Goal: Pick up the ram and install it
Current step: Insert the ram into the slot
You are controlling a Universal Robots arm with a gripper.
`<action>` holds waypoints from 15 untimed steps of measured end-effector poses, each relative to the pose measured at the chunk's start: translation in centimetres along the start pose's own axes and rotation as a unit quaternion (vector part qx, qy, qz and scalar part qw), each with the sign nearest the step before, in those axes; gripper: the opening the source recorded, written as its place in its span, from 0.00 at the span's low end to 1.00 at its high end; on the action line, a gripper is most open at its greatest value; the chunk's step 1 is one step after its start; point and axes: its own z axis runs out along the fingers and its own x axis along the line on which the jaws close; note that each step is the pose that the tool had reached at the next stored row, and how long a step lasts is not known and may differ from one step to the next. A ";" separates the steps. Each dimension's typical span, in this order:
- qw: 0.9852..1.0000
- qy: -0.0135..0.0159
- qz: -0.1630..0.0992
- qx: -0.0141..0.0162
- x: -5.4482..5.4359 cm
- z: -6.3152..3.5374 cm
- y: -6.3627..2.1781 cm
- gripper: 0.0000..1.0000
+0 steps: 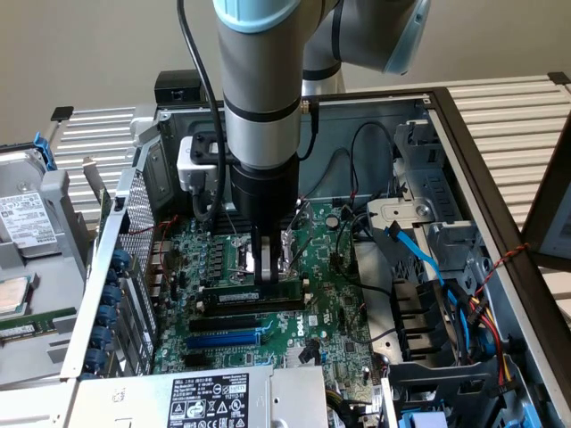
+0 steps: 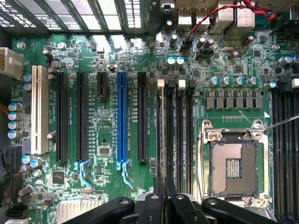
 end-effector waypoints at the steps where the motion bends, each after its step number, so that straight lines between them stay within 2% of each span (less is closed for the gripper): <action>1: 1.000 0.000 0.000 0.000 0.0 0.01 0.00 0.12; 15: 1.000 0.000 0.000 0.000 0.0 0.19 0.00 0.12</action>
